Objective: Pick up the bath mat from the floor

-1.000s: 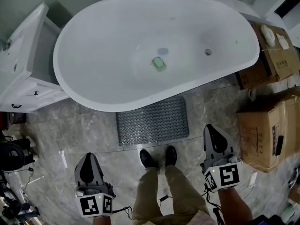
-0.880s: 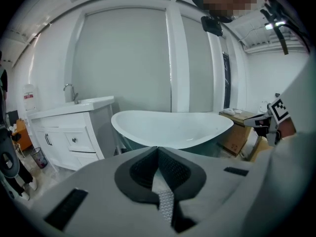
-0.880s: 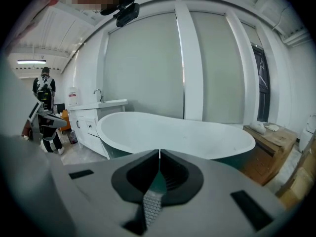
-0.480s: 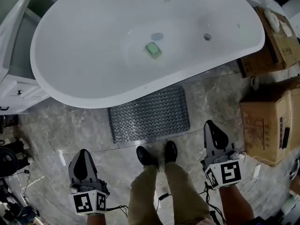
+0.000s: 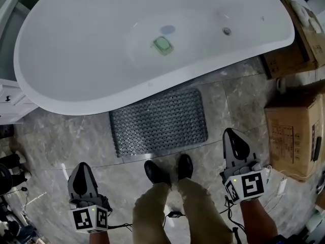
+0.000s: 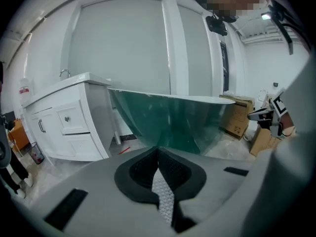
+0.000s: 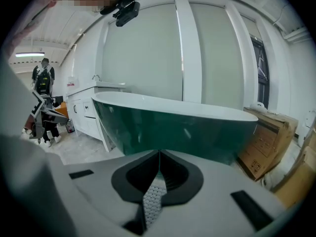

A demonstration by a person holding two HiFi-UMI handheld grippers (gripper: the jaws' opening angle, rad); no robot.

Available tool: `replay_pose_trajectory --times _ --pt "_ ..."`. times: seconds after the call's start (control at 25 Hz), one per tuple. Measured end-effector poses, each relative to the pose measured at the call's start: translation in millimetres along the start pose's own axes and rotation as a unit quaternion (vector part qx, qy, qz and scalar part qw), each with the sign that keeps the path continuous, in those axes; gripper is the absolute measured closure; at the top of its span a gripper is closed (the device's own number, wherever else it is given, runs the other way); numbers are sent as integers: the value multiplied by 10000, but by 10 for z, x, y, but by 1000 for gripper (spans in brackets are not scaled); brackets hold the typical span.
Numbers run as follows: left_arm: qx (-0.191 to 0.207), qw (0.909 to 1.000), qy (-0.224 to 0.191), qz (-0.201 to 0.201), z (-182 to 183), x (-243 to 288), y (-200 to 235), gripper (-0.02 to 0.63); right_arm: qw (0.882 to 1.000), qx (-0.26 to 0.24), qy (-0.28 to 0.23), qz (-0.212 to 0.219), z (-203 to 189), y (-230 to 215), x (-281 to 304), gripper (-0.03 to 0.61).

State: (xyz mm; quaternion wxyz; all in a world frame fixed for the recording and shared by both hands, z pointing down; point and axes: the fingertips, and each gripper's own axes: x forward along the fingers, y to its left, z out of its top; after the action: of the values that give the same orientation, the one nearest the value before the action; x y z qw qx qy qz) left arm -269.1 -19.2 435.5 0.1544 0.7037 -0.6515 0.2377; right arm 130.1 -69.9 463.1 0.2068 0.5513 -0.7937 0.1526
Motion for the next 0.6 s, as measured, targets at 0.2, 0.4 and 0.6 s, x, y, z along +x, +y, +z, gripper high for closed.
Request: replay_pose_trajectory --times 0.2,0.4,0.6 --pt "26 10000 -18 67 -302 178 37 588 10000 -7 35 2 -351 -4 147 560" --pt "0 9999 -19 112 -592 433 116 588 10000 37 65 -61 -674 -45 367 560" --pt "-27 9998 -67 159 -850 675 200 588 10000 30 28 -71 -922 -50 594 560"
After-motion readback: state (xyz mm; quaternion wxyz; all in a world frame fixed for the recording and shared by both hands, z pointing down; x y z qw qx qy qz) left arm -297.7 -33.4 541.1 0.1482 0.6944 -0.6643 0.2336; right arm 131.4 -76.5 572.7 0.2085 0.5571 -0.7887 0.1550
